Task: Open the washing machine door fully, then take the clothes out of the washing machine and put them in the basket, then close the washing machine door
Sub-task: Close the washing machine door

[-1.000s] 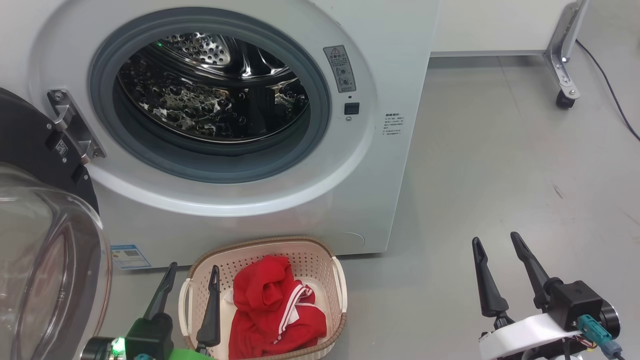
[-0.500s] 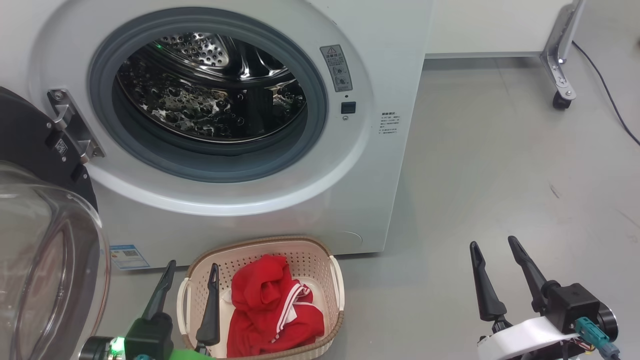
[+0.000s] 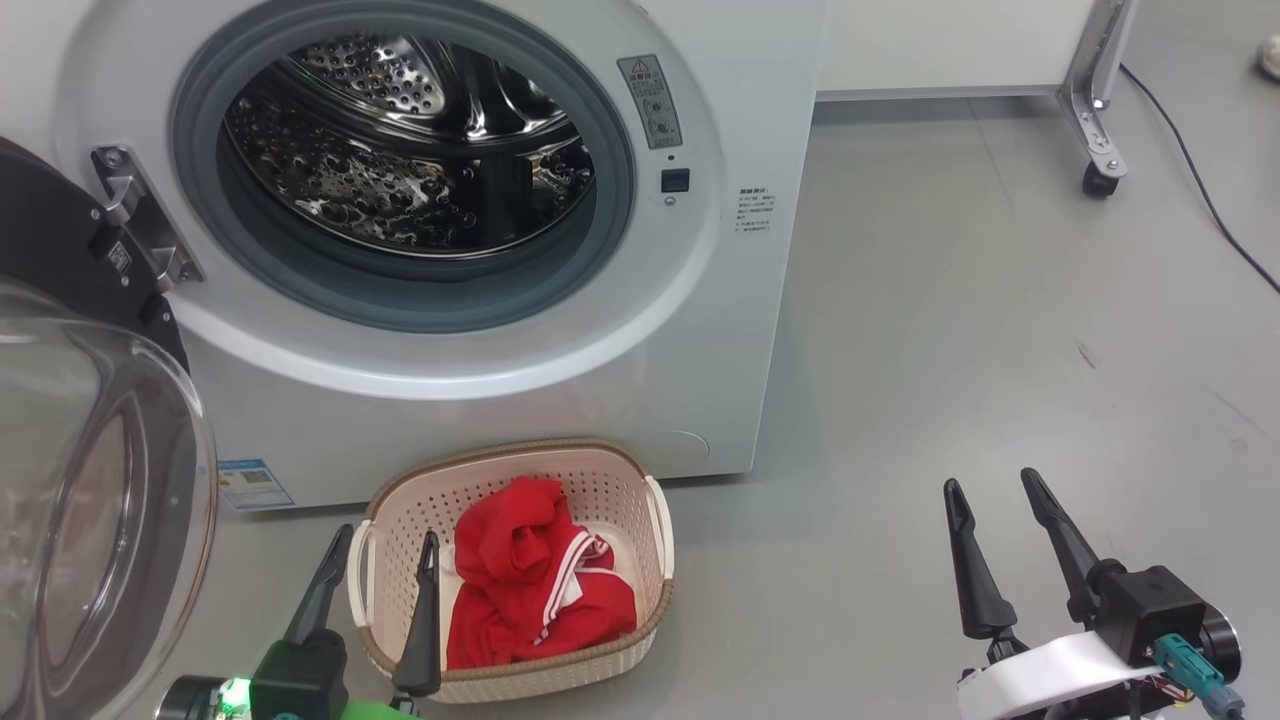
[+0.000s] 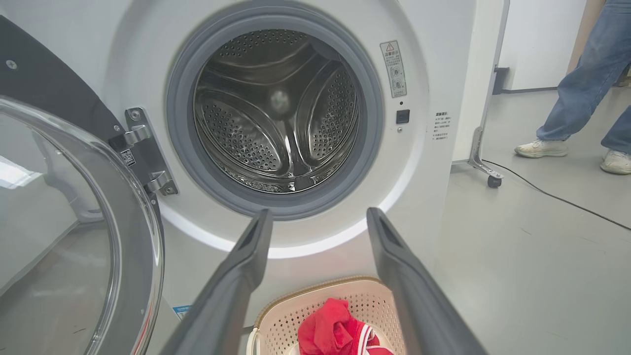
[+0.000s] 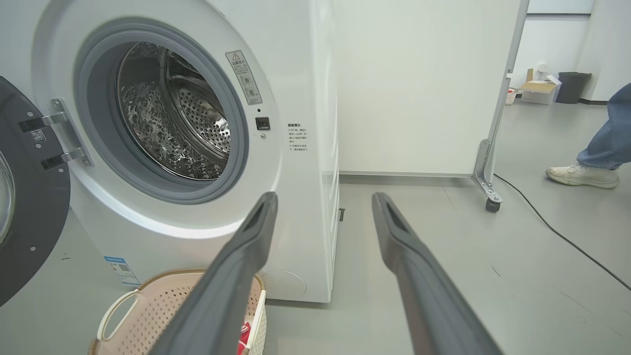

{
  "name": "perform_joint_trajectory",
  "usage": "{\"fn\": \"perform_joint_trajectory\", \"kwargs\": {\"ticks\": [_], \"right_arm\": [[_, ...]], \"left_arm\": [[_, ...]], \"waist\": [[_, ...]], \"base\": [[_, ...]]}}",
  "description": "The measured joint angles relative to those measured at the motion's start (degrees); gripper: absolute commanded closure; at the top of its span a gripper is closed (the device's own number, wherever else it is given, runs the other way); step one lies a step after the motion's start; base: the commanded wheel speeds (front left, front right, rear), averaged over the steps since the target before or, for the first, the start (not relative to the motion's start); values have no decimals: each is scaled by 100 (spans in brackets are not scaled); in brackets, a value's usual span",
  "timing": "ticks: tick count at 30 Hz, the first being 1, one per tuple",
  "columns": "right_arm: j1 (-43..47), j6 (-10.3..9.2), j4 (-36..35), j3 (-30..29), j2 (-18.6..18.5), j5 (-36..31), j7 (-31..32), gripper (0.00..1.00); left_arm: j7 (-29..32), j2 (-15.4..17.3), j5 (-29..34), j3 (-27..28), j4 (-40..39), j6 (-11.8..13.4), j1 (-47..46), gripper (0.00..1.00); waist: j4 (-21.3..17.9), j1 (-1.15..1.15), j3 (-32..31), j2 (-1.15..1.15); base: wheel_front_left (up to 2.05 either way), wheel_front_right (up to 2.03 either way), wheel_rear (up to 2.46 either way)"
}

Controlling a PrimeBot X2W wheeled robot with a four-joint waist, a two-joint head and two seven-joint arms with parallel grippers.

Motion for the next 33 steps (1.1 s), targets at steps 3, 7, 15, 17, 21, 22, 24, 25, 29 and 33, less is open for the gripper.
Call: {"fn": "perform_joint_trajectory", "kwargs": {"ticks": [3, 7, 15, 17, 21, 22, 24, 25, 29, 33], "right_arm": [[1, 0, 0, -4, -1, 0, 0, 0], [1, -1, -7, -5, -3, 0, 1, 0], [4, -8, -19, -16, -15, 1, 41, 0], [5, -9, -19, -22, -16, 1, 41, 0], [18, -14, -18, -33, -15, 2, 42, 0], [21, -15, -18, -37, -15, 2, 42, 0], [22, -19, -19, -47, -16, 2, 42, 0], [22, -55, -19, -47, -16, 2, 42, 0], [23, -57, -24, -56, -18, 2, 42, 0], [23, -57, -34, -65, -25, 2, 42, 0]], "left_arm": [[25, 0, 0, 0, -2, 1, 11, 0], [42, 1, 0, -1, -29, 2, 38, 0], [43, 14, 0, -1, -120, 3, 60, 0], [44, 24, 1, -1, -138, 5, 62, 0], [51, 42, 1, -1, -159, 26, 64, 0], [52, 45, 1, -1, -167, 26, 64, 0], [65, 52, 1, -1, -176, 26, 65, 0], [65, 54, 1, -1, -178, 26, 65, 0], [67, 54, 2, -1, -194, 27, 68, 0], [75, 54, 2, -2, -209, 27, 70, 0]], "waist": [[-2, 0, 2, 0], [-5, 0, 6, 0], [-18, 0, 24, 0], [-23, 0, 25, 0], [-36, 0, 18, 0], [-39, 0, 16, 0], [-44, 0, 13, 0], [-46, 0, 12, 0], [-52, 0, 12, 0], [-54, 0, 17, 0]], "base": [[-98, 98, 0], [-85, 85, 0], [-64, 64, 0], [-47, 47, 0], [-36, 36, 0], [-27, 27, 0], [-24, 24, 0], [-20, 20, 0], [-11, 11, 0], [-1, 1, 0]]}}
